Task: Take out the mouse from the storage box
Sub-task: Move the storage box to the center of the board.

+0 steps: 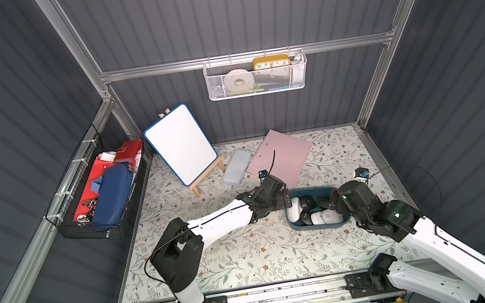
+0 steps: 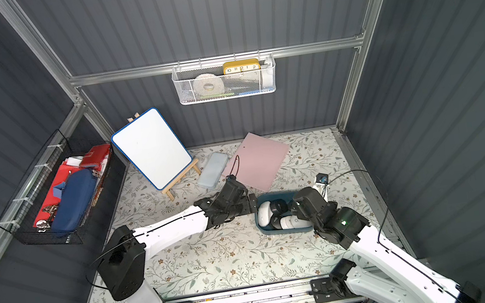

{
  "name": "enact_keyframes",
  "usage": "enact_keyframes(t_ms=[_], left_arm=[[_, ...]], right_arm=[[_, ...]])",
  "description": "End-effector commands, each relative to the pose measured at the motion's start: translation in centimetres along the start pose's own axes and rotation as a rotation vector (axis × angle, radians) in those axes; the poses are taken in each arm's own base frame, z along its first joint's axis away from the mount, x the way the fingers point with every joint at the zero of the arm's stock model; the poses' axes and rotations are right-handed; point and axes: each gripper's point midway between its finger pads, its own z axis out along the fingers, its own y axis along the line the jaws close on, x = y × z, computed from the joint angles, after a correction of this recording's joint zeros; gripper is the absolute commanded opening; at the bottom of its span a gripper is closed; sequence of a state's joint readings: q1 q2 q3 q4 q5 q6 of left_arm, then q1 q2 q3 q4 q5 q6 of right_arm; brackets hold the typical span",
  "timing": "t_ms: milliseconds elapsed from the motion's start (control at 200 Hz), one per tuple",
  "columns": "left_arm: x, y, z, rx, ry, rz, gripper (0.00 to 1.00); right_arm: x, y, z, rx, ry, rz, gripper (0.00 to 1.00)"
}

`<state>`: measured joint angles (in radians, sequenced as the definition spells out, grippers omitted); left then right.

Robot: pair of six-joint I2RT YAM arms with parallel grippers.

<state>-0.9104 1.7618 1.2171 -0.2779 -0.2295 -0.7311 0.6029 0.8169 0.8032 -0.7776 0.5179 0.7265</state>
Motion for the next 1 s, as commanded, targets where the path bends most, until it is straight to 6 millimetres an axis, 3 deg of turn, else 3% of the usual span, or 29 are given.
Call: enact_keyframes(t_ms=[0,185,340,500,665,996], left_arm=[[1.0,0.9,1.1,-0.093,0.047,0.051,0.99],[2.5,1.7,3.2,-0.185,0.098,0.091,0.99],[2.9,3.4,3.6,-0.279,0.095,0.057,0.95],[2.8,6.0,2.6,-0.402,0.063,0.013,0.90],[1.8,6.6,1.0,-0.348,0.023,0.020,0.89],[1.0,10.7,-0.7,-0.339,0.027,0.017,0.86]], right_arm=[[1.0,-0.1,0.3,-0.004,0.040,0.016,0.93],[1.5,0.0,0.2,-0.021,0.055,0.030,0.92],[1.6,-0.1,0.2,-0.025,0.056,0.038,0.93],[1.9,0.2,0.6,-0.026,0.067,0.029,0.93],[2.3,0.9,1.2,-0.027,0.106,0.012,0.93],[3.6,2.4,3.1,-0.025,0.168,-0.013,0.93]])
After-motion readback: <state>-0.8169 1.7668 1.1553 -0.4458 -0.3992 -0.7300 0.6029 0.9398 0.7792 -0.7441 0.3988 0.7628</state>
